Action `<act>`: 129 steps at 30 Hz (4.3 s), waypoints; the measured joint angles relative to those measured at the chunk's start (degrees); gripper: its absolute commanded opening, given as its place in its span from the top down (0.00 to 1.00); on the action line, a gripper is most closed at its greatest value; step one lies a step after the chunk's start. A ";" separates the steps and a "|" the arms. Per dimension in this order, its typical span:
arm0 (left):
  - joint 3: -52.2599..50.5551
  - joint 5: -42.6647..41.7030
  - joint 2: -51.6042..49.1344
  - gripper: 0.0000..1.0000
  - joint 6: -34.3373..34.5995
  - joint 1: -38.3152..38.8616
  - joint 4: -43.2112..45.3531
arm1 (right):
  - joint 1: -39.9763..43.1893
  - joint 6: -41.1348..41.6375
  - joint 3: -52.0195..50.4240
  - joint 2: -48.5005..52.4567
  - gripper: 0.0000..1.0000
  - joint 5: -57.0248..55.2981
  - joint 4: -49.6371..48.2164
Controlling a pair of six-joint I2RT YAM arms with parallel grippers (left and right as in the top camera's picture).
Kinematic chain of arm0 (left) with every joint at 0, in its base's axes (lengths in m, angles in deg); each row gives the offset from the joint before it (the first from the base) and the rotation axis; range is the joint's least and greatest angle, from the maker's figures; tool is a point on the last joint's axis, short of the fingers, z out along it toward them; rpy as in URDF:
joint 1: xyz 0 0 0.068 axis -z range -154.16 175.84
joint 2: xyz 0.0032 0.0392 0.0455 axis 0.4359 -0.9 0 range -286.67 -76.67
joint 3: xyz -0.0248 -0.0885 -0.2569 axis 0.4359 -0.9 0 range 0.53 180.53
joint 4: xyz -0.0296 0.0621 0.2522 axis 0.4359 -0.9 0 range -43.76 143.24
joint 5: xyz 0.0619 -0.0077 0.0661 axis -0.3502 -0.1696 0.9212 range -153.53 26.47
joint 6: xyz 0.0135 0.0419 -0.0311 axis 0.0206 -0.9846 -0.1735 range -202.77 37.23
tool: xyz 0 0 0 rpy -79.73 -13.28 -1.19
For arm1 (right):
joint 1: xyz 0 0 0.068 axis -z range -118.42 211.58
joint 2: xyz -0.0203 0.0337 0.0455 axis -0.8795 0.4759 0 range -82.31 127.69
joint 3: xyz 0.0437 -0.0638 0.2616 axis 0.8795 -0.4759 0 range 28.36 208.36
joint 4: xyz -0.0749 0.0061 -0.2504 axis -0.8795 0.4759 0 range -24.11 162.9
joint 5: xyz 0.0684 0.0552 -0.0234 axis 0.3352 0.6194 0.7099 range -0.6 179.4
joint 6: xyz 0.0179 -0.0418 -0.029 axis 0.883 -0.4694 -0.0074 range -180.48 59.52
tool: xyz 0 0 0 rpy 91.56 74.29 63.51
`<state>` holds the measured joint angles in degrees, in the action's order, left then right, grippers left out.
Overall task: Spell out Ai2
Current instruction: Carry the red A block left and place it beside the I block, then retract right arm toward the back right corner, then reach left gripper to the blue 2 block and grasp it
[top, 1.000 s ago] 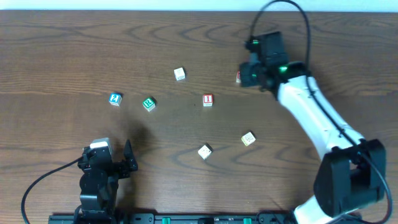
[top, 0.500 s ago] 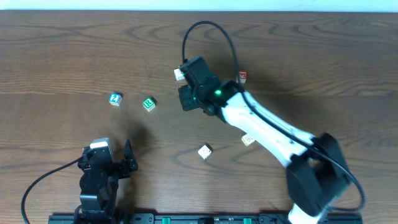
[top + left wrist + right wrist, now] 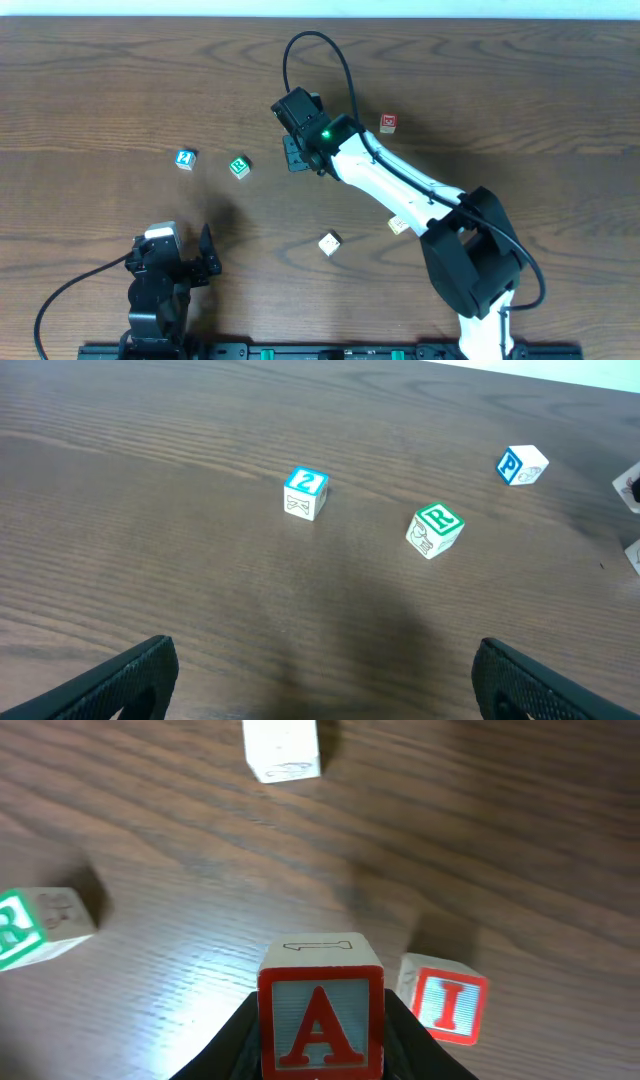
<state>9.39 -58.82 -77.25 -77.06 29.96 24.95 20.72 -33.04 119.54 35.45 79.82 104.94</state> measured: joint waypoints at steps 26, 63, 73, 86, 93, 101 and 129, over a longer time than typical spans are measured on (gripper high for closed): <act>0.00 0.00 0.00 0.05 0.00 0.00 0.00 | -0.85 2.69 0.00 5.18 0.75 -1.01 2.54; 0.00 0.00 0.00 0.05 0.00 0.00 0.00 | -0.94 5.18 7.58 6.58 0.42 -5.46 1.57; 0.00 0.00 0.00 0.04 0.00 0.00 -0.02 | 0.55 -3.30 28.20 6.69 0.25 -7.28 14.80; 0.00 0.00 0.00 0.05 0.00 0.00 0.00 | 16.37 -16.22 31.50 -1.66 0.28 1.31 28.65; 0.00 0.00 0.00 0.05 -0.02 0.00 0.04 | 28.68 -21.33 31.71 -2.82 0.28 6.62 31.85; -0.15 -1.31 0.00 0.05 0.39 0.00 1.51 | 34.40 -26.10 27.67 -2.82 0.23 13.90 27.06; 17.31 0.26 -24.39 0.05 5.86 0.00 5.16 | 35.01 -31.50 27.36 -2.82 0.09 20.17 16.81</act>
<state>26.70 -58.55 -101.64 -71.20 29.96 30.10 55.73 -64.53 146.90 32.63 99.99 121.75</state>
